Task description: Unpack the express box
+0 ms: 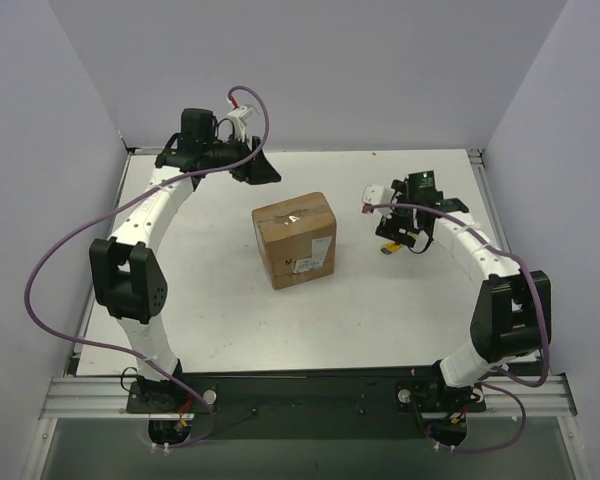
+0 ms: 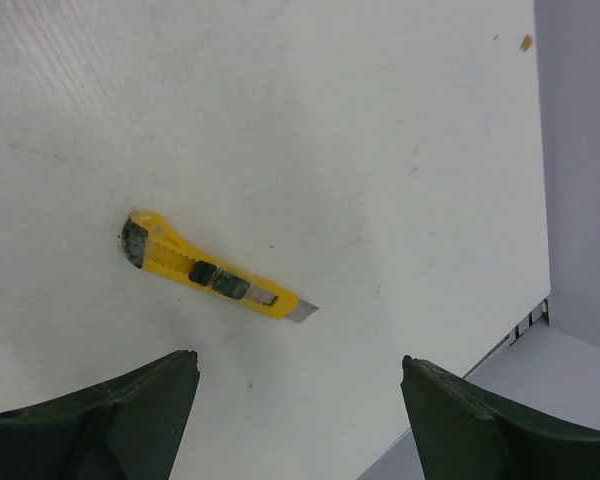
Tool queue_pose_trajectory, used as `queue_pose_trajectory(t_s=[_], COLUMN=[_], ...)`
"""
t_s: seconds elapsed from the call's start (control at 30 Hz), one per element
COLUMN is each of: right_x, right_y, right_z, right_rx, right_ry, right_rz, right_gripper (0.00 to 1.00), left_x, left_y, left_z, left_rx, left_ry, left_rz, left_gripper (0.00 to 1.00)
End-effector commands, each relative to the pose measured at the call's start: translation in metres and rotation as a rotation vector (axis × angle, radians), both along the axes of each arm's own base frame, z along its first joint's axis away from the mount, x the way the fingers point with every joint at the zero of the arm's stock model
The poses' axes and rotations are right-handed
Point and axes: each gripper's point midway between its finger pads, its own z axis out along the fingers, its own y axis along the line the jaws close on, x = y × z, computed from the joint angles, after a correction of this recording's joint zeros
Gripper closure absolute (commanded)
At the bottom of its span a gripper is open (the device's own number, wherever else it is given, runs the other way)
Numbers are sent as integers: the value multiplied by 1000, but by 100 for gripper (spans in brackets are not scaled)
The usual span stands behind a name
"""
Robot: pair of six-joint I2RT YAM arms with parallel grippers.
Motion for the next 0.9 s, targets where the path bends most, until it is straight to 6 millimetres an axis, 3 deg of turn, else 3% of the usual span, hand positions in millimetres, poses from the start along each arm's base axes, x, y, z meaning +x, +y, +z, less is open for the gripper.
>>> queue_pose_trajectory(t_s=[0.0,0.07,0.1,0.17,0.3,0.43,0.5,0.63,0.87], right_x=[-32,-44,-40,-38,-32,-35,-30,-29,-26], right_y=[28,44,57,77,136,181,191,206,218], right_z=[36,45,66,87,147,170,179,175,136], right_rx=[182,279,336,425,741,930,985,979,930], right_ry=[148,203,173,156,105,119,96,103,161], right_rz=[-17,-30,-30,-37,-193,-238,-242,-214,-251], right_gripper=[14,14,15,16,19,20,21,22,21], left_x=[-10,-11,-11,-14,-37,-60,-69,-73,-71], left_y=[7,8,12,14,12,1,-5,-4,-4], left_z=[41,42,40,36,17,11,7,-10,-18], left_rx=[8,30,71,119,187,234,270,347,385], left_ry=[-131,-148,-175,-210,-203,-244,-267,-272,-301], left_rz=[-20,-24,-26,-55,-137,-219,-245,-246,-241], left_gripper=[34,33,33,32,30,26,26,26,26])
